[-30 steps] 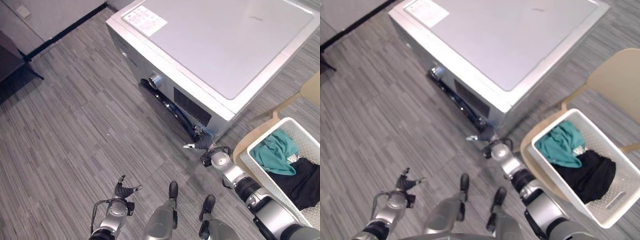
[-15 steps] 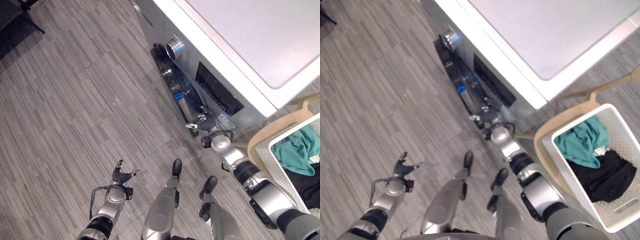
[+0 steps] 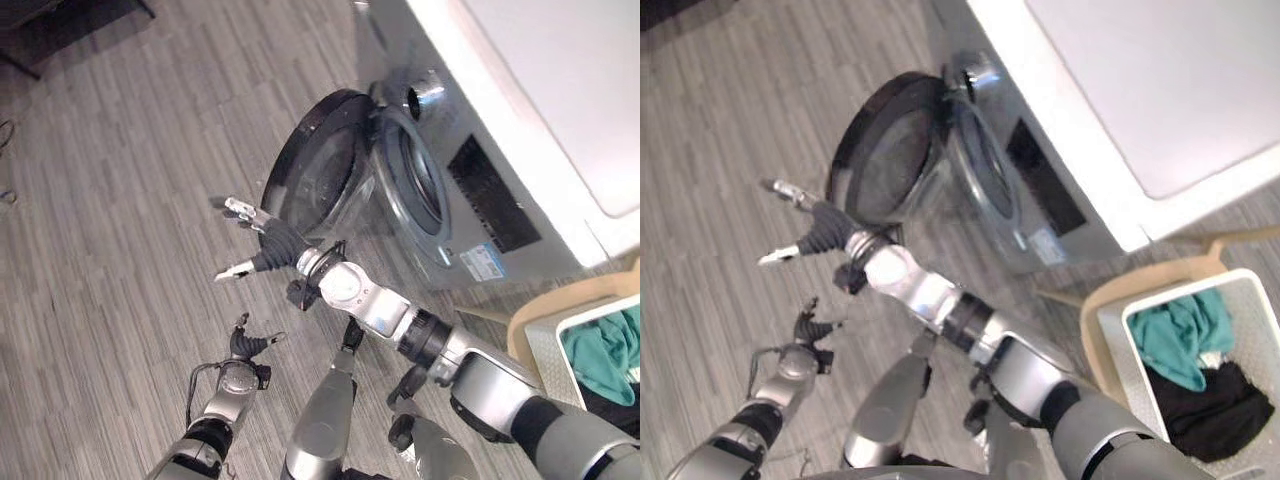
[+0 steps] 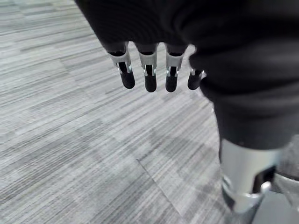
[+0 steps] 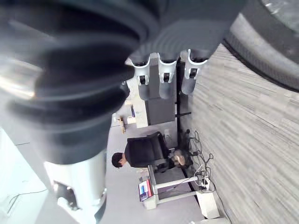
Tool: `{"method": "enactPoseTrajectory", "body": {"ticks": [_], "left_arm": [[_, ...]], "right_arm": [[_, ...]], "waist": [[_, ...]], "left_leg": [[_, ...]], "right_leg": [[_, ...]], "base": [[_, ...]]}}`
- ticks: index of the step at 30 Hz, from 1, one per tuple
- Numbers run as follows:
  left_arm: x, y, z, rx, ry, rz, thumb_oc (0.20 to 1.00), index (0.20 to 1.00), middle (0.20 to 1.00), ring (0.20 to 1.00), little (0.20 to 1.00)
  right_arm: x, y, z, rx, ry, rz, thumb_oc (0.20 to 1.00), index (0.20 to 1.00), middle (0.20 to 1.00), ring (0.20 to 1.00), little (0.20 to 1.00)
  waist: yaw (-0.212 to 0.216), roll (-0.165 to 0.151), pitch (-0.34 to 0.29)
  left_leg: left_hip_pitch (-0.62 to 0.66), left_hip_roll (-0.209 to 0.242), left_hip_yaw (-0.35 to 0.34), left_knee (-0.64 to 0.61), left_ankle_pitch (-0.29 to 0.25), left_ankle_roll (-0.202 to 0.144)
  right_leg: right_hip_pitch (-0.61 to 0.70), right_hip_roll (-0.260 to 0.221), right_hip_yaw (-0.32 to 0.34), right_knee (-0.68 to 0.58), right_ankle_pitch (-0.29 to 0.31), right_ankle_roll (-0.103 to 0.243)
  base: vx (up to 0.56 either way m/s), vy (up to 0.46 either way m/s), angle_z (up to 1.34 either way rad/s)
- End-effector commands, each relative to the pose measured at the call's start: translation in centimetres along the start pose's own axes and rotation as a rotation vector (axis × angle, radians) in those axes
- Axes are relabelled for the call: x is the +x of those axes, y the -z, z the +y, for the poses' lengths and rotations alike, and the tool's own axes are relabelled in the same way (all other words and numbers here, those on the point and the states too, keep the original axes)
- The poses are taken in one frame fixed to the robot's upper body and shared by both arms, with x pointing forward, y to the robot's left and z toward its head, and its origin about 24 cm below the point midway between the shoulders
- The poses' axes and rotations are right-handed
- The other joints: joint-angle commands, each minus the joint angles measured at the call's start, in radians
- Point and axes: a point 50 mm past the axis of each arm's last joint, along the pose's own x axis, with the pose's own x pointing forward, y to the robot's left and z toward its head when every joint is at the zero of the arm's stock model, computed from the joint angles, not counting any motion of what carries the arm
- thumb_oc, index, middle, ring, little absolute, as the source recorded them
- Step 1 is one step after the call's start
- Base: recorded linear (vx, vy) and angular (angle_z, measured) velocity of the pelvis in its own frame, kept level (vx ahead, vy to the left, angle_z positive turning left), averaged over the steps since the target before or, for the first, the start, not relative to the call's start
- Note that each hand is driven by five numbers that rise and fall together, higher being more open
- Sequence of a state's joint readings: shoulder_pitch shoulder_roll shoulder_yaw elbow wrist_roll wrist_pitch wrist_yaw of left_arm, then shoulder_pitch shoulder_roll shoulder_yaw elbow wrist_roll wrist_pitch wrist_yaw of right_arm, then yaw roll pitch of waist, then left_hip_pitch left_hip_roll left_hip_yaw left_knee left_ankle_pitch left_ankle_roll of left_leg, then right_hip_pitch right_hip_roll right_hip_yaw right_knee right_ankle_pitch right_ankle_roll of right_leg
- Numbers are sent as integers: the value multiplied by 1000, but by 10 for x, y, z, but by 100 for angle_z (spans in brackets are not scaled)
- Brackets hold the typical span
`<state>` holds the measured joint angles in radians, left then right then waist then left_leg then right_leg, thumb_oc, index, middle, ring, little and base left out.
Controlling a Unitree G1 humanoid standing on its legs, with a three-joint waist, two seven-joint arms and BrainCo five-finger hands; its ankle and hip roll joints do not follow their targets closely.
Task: Grab the laundry basket,head to the washer,open it,put in the laundry and shut it.
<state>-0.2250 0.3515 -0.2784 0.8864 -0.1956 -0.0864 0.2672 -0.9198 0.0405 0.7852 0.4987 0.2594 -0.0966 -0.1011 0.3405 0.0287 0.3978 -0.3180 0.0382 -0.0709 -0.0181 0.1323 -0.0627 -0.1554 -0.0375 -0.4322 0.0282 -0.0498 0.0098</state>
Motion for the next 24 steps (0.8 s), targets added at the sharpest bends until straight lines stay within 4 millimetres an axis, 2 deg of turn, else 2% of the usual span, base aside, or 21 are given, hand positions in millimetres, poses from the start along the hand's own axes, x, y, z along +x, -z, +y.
{"method": "enactPoseTrajectory", "body": {"ticks": [1, 3, 5, 7, 9, 12, 16, 17, 18, 19, 20, 22, 24], "left_arm": [[-1, 10, 13, 3, -40, 31, 1000, 1000, 1000, 1000, 1000], [-1, 6, 13, 22, -30, 9, 1000, 1000, 1000, 1000, 1000], [1, -2, 13, 30, -25, -25, 1000, 1000, 1000, 1000, 1000], [1, -6, 12, 40, -19, -40, 1000, 1000, 1000, 1000, 1000], [2, -14, 11, 44, -18, -73, 1000, 1000, 1000, 1000, 1000], [1, -19, 8, 36, -11, -93, 1000, 1000, 1000, 1000, 1000], [-4, -21, 0, 18, 24, -119, 1000, 1000, 1000, 1000, 1000], [-5, -21, -1, 17, 26, -120, 1000, 1000, 1000, 1000, 1000], [-6, -22, -1, 21, 26, -128, 1000, 1000, 1000, 1000, 1000], [-6, -22, -1, 21, 26, -128, 1000, 1000, 1000, 1000, 1000], [-7, -23, -1, 22, 29, -135, 1000, 1000, 1000, 1000, 1000], [-7, -23, 0, 22, 27, -138, 1000, 1000, 1000, 1000, 1000], [-8, -27, 4, 21, 10, -161, 1000, 1000, 1000, 1000, 1000]], "right_arm": [[-11, 21, -28, 67, 162, 67, 1000, 1000, 1000, 1000, 1000], [-28, 44, -51, 22, 229, 164, 1000, 1000, 1000, 1000, 1000], [-40, 57, -56, 15, 243, 212, 1000, 1000, 1000, 1000, 1000], [-46, 62, -54, 13, 236, 231, 1000, 1000, 1000, 1000, 1000], [-60, 74, -51, 3, 224, 269, 1000, 1000, 1000, 1000, 1000], [-84, 92, -38, -10, 184, 329, 1000, 1000, 1000, 1000, 1000], [-139, 130, -28, 9, 215, 492, 1000, 1000, 1000, 1000, 1000], [-147, 133, -30, 10, 229, 508, 1000, 1000, 1000, 1000, 1000], [-164, 140, -33, -2, 258, 550, 1000, 1000, 1000, 1000, 1000], [-164, 140, -33, -2, 258, 550, 1000, 1000, 1000, 1000, 1000], [-180, 145, -36, -15, 283, 587, 1000, 1000, 1000, 1000, 1000], [-186, 147, -39, -14, 300, 599, 1000, 1000, 1000, 1000, 1000], [-208, 151, -48, -16, 367, 638, 1000, 1000, 1000, 1000, 1000]], "waist": [[12, -22, -17], [-4, -26, -9], [-21, -34, 0], [-29, -38, 4], [-49, -42, 10], [-79, -53, 8], [-141, -48, -10], [-150, -47, -13], [-169, -42, -20], [-169, -42, -21], [-185, -40, -26], [-193, -40, -29], [-219, -41, -35]], "left_leg": [[-5, -52, 93, -25, -5, 10], [-3, -47, 100, -25, -8, 11], [-1, -40, 113, -21, -13, 14], [1, -36, 121, -17, -18, 15], [-13, -29, 142, -2, -8, 27], [-5, -20, 173, 3, -19, 31], [19, -19, 206, -4, -29, 37], [24, -21, 209, -8, -29, 38], [33, -23, 216, -13, -31, 39], [34, -23, 216, -13, -31, 39], [42, -23, 222, -20, -30, 39], [45, -22, 226, -26, -29, 39], [54, -20, 239, -41, -26, 39]], "right_leg": [[-48, -103, 94, 149, -65, 64], [-57, -102, 100, 155, -62, 65], [-65, -102, 112, 156, -56, 67], [-67, -102, 119, 156, -53, 69], [-80, -100, 127, 145, -19, 66], [-82, -97, 155, 131, -5, 72], [-72, -97, 179, 115, 2, 76], [-70, -96, 181, 113, 2, 76], [-67, -95, 186, 108, 3, 77], [-67, -95, 186, 108, 4, 77], [-64, -94, 188, 104, 5, 78], [-63, -94, 190, 101, 6, 80], [-65, -91, 200, 89, 15, 86]], "base": [[-11, 12, 25], [-10, 7, 5], [-27, 10, -5], [-23, 19, -14], [-110, 49, -35], [-53, 23, -46], [-17, 23, -42], [-19, 48, -23], [-16, 24, -28], [-19, 31, -20], [-7, 10, -19], [-8, 15, -13], [-10, 42, -7]]}}
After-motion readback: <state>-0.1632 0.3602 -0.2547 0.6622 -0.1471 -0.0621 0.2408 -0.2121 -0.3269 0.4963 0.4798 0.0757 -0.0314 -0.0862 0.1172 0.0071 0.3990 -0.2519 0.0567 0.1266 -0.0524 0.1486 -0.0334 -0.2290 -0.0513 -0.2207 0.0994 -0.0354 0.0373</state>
